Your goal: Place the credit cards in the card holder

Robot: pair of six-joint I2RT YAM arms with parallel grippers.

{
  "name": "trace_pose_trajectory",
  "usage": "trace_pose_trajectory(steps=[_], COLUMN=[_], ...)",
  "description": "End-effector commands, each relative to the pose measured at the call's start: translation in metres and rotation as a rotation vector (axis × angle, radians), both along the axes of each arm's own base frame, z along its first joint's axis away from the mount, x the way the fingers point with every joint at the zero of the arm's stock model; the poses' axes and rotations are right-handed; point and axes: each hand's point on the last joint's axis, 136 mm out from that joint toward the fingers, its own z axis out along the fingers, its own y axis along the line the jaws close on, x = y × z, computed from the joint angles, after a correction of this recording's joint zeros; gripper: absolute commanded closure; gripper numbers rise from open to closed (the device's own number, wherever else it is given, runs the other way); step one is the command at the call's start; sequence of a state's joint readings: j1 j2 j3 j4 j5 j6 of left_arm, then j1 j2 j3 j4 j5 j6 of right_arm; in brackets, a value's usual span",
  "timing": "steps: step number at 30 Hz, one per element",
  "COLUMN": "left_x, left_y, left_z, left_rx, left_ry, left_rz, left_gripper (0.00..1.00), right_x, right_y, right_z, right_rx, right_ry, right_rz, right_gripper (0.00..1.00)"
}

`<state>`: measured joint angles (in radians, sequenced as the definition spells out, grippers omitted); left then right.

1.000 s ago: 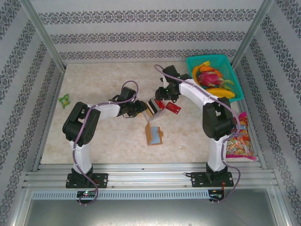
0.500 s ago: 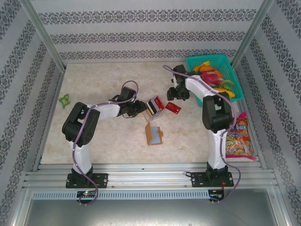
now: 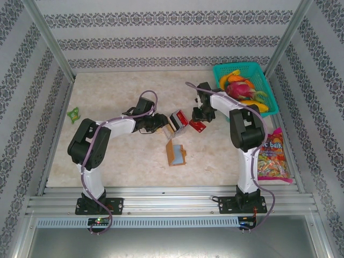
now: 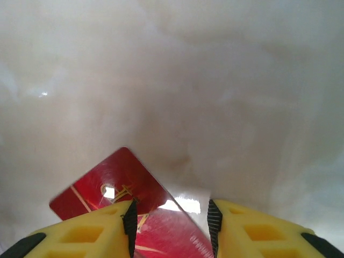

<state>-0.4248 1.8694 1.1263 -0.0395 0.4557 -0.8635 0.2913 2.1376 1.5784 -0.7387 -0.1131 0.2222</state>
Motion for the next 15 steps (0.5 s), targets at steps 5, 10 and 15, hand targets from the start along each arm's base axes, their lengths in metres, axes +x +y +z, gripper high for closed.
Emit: trace_pose_trajectory(steps=[5, 10, 15], left_x=[-0.009, -0.012, -0.013], left_y=[0.004, 0.012, 0.020], left_z=[0.041, 0.050, 0.053], left_rx=[0.009, 0.037, 0.061], left_ry=[-0.084, -0.108, -0.122], left_rz=[-0.024, -0.008, 0.017], left_gripper=[0.53, 0.52, 0.51], right_x=[-0.089, -0.093, -0.073], right_y=[0.003, -0.011, 0.006], right_z=[-0.014, 0.000, 0.020], right_rx=[-0.107, -0.213, -0.138], right_ry=[0.173, 0.105, 0.003], right_rz=[0.013, -0.022, -0.052], right_gripper=[0.59, 0.46, 0.35])
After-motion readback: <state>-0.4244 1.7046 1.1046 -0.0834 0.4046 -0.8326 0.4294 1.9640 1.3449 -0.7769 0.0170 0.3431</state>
